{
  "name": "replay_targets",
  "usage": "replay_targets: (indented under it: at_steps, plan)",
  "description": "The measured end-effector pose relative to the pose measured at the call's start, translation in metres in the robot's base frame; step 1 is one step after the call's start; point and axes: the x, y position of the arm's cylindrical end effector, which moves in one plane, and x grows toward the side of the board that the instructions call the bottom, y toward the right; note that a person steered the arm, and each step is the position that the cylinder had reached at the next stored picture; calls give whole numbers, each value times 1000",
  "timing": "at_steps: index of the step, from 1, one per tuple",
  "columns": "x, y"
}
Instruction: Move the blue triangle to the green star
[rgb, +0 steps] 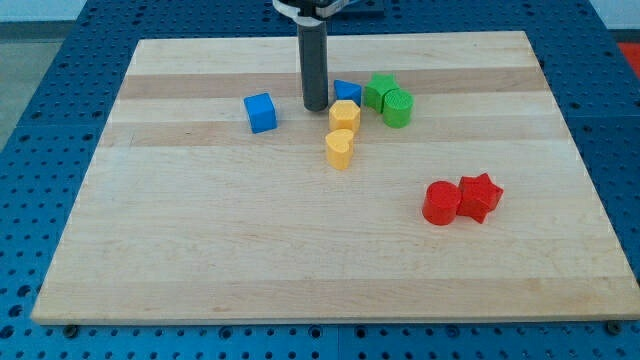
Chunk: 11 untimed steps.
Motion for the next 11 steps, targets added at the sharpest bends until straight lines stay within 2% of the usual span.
replay_targets:
  at_steps: [11]
  plan:
    - [-3, 12]
